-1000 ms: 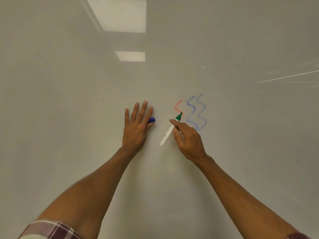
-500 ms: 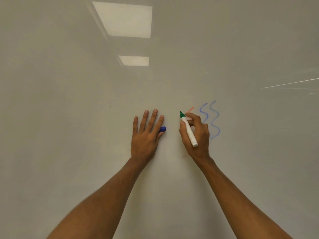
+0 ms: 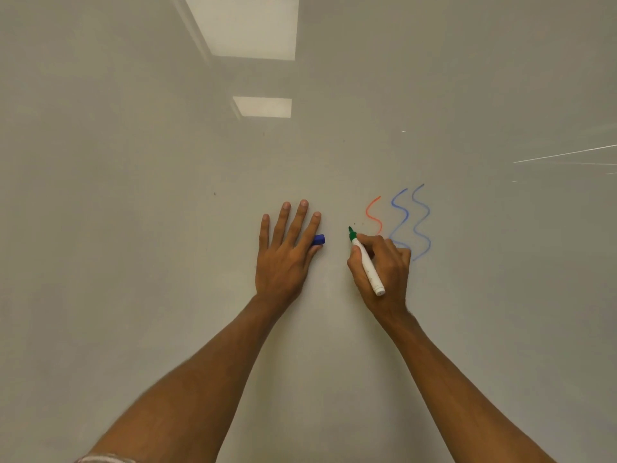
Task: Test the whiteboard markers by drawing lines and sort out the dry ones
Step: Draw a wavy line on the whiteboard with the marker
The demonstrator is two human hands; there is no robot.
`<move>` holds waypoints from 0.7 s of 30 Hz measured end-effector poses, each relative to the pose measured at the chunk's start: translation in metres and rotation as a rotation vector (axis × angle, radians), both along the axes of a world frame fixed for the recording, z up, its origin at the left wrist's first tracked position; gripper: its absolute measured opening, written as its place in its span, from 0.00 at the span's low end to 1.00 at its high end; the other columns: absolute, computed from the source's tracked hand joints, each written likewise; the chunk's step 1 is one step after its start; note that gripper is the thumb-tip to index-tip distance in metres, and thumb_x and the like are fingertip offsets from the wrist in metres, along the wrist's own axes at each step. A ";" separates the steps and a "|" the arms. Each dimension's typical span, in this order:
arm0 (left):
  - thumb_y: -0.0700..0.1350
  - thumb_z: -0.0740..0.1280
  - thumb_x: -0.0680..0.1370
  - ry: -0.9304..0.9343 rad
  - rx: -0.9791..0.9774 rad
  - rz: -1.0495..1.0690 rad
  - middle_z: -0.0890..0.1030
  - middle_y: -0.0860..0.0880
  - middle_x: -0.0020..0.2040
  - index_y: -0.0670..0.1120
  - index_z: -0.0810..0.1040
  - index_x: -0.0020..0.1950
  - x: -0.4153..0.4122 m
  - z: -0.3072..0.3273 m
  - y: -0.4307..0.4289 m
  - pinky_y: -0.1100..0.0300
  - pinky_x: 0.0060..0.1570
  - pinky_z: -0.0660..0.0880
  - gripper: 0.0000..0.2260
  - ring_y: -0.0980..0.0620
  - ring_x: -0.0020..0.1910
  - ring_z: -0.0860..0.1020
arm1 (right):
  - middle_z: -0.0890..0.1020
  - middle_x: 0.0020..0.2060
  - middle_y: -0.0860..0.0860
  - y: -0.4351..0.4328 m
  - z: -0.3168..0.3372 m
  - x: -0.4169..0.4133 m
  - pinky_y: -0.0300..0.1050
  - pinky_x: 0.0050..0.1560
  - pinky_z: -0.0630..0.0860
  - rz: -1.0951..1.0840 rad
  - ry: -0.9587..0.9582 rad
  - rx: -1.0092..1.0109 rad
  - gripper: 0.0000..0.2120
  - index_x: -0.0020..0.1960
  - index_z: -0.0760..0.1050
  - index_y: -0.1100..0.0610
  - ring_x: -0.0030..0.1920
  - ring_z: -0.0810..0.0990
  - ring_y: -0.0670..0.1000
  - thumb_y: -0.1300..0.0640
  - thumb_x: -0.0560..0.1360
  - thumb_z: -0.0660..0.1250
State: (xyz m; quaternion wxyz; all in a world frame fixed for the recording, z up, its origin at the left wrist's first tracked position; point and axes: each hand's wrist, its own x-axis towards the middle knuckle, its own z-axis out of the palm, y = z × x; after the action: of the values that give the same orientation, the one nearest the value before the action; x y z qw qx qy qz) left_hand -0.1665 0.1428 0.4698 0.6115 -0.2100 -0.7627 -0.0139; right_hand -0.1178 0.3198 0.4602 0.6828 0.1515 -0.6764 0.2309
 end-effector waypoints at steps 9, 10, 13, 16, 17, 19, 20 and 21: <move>0.58 0.46 0.84 -0.010 0.005 -0.007 0.58 0.45 0.79 0.48 0.59 0.79 0.000 0.001 0.001 0.40 0.75 0.50 0.25 0.42 0.78 0.54 | 0.73 0.29 0.50 -0.002 -0.048 0.006 0.46 0.36 0.64 -0.107 -0.008 0.074 0.07 0.43 0.80 0.58 0.30 0.72 0.50 0.57 0.72 0.65; 0.58 0.46 0.84 -0.014 0.007 -0.014 0.58 0.45 0.79 0.48 0.59 0.78 0.001 0.001 0.001 0.40 0.75 0.50 0.25 0.42 0.78 0.54 | 0.74 0.29 0.49 0.001 -0.053 0.006 0.46 0.36 0.64 -0.105 -0.021 0.060 0.07 0.43 0.80 0.58 0.30 0.72 0.50 0.56 0.72 0.65; 0.57 0.46 0.84 -0.028 0.012 -0.028 0.59 0.44 0.78 0.48 0.61 0.78 0.002 0.000 0.001 0.40 0.75 0.50 0.25 0.42 0.78 0.55 | 0.74 0.29 0.49 0.007 -0.069 0.010 0.44 0.36 0.63 -0.073 -0.080 -0.037 0.08 0.43 0.79 0.58 0.30 0.72 0.49 0.54 0.73 0.64; 0.57 0.46 0.84 -0.045 0.014 -0.033 0.59 0.45 0.78 0.48 0.61 0.78 0.003 -0.002 0.000 0.40 0.75 0.50 0.24 0.42 0.78 0.55 | 0.73 0.27 0.49 0.002 -0.084 0.014 0.43 0.34 0.62 -0.073 -0.116 -0.076 0.08 0.41 0.77 0.58 0.28 0.70 0.49 0.55 0.72 0.63; 0.57 0.46 0.84 -0.050 0.014 -0.031 0.59 0.45 0.78 0.48 0.61 0.78 0.004 -0.003 -0.001 0.40 0.75 0.51 0.24 0.42 0.78 0.55 | 0.72 0.27 0.49 0.000 -0.088 0.016 0.43 0.34 0.62 -0.082 -0.130 -0.060 0.08 0.39 0.76 0.57 0.27 0.70 0.49 0.55 0.72 0.62; 0.57 0.45 0.84 -0.062 0.021 -0.023 0.59 0.44 0.78 0.48 0.60 0.78 0.006 -0.003 -0.001 0.39 0.74 0.52 0.25 0.42 0.78 0.55 | 0.70 0.26 0.48 -0.002 -0.093 0.018 0.44 0.33 0.63 -0.105 -0.152 0.029 0.06 0.37 0.76 0.57 0.27 0.69 0.49 0.57 0.71 0.63; 0.57 0.45 0.84 -0.068 0.030 -0.020 0.59 0.44 0.78 0.48 0.60 0.78 0.008 -0.004 -0.001 0.39 0.74 0.52 0.25 0.42 0.78 0.55 | 0.70 0.25 0.48 -0.002 -0.093 0.018 0.43 0.34 0.62 -0.114 -0.158 0.093 0.06 0.37 0.76 0.56 0.26 0.69 0.49 0.57 0.71 0.63; 0.56 0.46 0.84 -0.072 0.040 -0.019 0.59 0.44 0.78 0.48 0.60 0.78 0.010 -0.005 -0.001 0.39 0.74 0.52 0.25 0.42 0.78 0.55 | 0.70 0.26 0.48 -0.001 -0.092 0.019 0.42 0.34 0.61 -0.122 -0.161 0.152 0.05 0.38 0.76 0.56 0.26 0.69 0.49 0.58 0.71 0.63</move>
State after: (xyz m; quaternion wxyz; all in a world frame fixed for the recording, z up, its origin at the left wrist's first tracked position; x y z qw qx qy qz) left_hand -0.1567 0.1422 0.4649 0.5875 -0.2043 -0.7818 -0.0429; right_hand -0.0983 0.3186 0.3678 0.6255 0.1424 -0.7526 0.1482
